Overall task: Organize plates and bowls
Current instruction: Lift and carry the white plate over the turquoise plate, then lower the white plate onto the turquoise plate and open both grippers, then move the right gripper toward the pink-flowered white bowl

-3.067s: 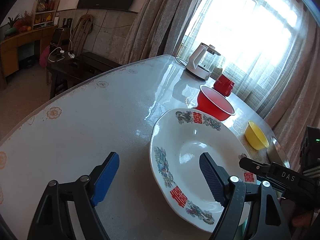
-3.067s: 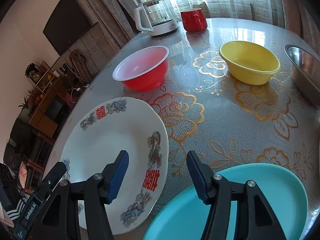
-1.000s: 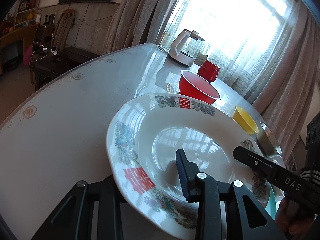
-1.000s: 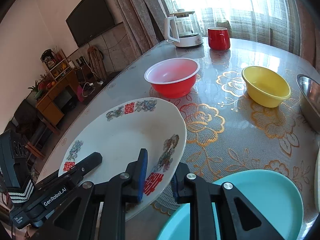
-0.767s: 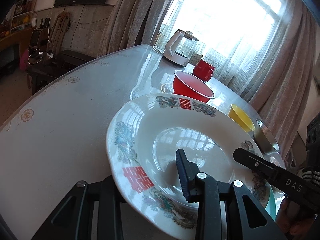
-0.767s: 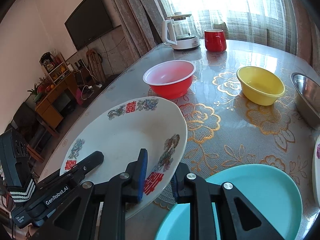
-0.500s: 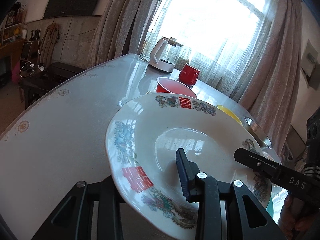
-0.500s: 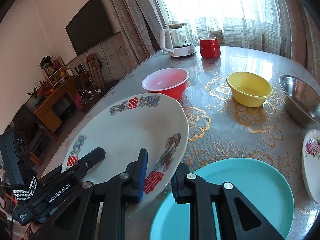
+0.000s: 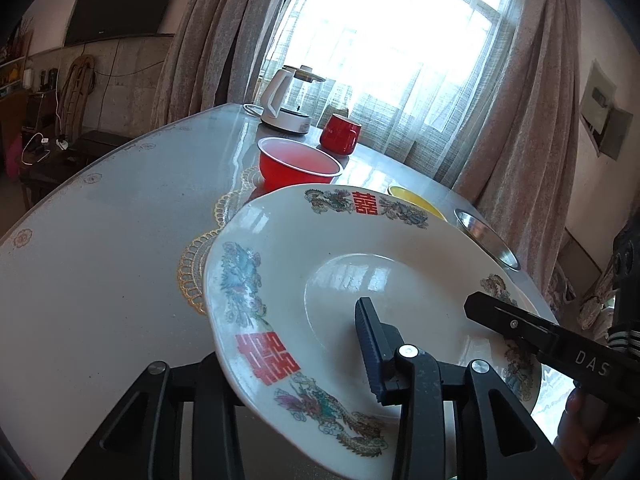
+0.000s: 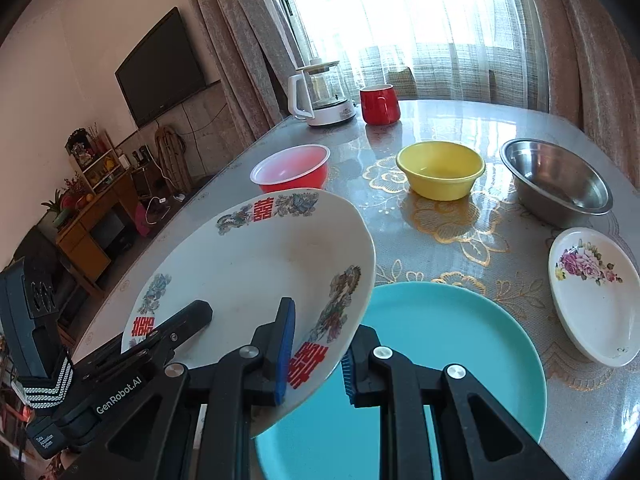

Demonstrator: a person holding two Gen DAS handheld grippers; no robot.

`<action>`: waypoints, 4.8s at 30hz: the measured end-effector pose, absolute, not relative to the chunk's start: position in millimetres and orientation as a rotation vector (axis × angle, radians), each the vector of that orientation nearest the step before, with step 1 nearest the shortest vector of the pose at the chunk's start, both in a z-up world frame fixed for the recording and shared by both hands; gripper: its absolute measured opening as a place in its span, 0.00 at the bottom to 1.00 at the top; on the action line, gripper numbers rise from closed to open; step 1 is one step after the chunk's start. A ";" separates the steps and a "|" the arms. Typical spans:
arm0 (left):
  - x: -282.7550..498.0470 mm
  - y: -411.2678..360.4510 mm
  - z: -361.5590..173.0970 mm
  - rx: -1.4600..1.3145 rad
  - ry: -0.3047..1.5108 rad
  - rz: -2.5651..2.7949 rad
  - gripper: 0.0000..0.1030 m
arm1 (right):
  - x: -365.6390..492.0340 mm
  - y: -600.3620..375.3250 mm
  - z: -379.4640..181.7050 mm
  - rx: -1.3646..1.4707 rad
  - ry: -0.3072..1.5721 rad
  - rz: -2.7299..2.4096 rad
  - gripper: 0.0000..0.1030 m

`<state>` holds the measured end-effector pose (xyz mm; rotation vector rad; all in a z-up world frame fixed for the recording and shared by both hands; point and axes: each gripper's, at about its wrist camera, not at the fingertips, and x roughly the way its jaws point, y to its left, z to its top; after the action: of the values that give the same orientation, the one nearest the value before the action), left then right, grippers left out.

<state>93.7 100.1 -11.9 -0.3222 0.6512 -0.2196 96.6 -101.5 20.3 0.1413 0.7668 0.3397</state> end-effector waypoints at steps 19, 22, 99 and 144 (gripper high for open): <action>80.8 35.3 -15.0 -0.241 0.704 -0.270 0.37 | 59.3 -167.1 7.0 0.245 0.783 0.269 0.20; 80.9 26.6 -17.4 -0.231 0.725 -0.288 0.38 | 54.2 -174.5 3.9 0.253 0.786 0.254 0.21; 83.0 -15.9 -31.8 -0.052 0.810 -0.308 0.50 | 32.3 -218.7 -14.3 0.312 0.836 0.113 0.27; 39.8 16.0 1.2 -0.146 0.679 -0.246 0.84 | 8.2 -310.2 -26.7 0.459 0.758 -0.067 0.33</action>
<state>39.8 16.0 1.2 -0.1456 0.6786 -0.2461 8.2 -310.2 -26.7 0.4593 0.7576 -0.0675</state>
